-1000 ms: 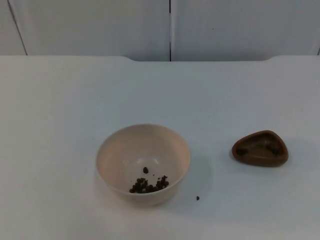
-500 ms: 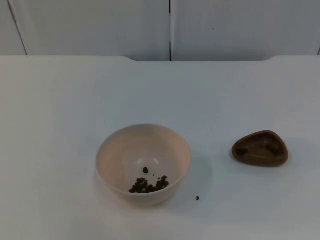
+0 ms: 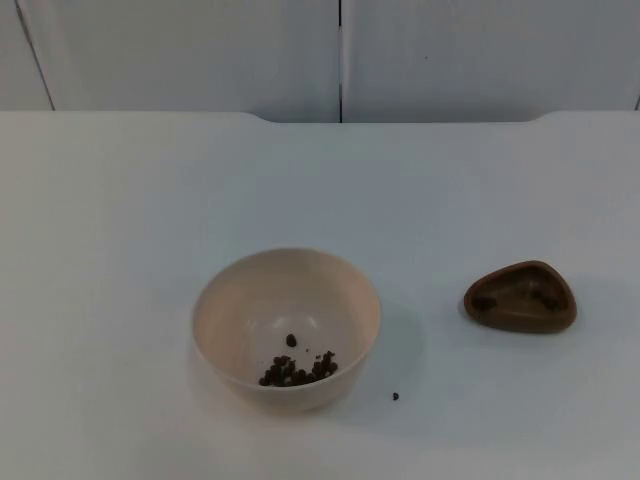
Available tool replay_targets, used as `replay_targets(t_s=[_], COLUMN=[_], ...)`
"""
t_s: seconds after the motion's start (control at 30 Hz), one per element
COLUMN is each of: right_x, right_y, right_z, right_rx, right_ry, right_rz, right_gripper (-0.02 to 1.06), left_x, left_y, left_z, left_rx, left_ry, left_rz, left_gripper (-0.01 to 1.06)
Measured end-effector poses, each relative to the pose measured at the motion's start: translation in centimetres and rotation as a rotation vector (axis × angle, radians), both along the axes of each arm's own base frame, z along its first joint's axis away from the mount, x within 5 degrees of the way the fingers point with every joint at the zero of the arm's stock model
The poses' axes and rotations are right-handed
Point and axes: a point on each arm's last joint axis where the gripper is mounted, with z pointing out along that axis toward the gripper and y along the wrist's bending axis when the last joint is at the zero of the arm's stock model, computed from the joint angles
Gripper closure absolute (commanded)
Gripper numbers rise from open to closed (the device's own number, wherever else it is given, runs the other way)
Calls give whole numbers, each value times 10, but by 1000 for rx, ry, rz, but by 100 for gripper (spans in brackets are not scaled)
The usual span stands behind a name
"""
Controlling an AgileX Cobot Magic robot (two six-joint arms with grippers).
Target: Pick up the bowl with the left hand and pour the coffee beans from the cup into the bowl with the right hand.
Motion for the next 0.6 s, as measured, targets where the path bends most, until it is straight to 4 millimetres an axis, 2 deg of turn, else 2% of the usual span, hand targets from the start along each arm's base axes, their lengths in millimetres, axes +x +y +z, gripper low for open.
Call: replay_targets(t_s=[0.23, 0.6], right_x=[0, 0], right_y=[0, 0], right_z=[0, 0], right_rx=[0, 0], right_ry=[0, 0], right_rz=[0, 0], right_gripper=[-1, -1], left_x=[0, 0], left_y=[0, -1], left_z=[0, 0], left_rx=[0, 0], left_ry=[0, 0], left_rz=[13, 153], left_gripper=[0, 0])
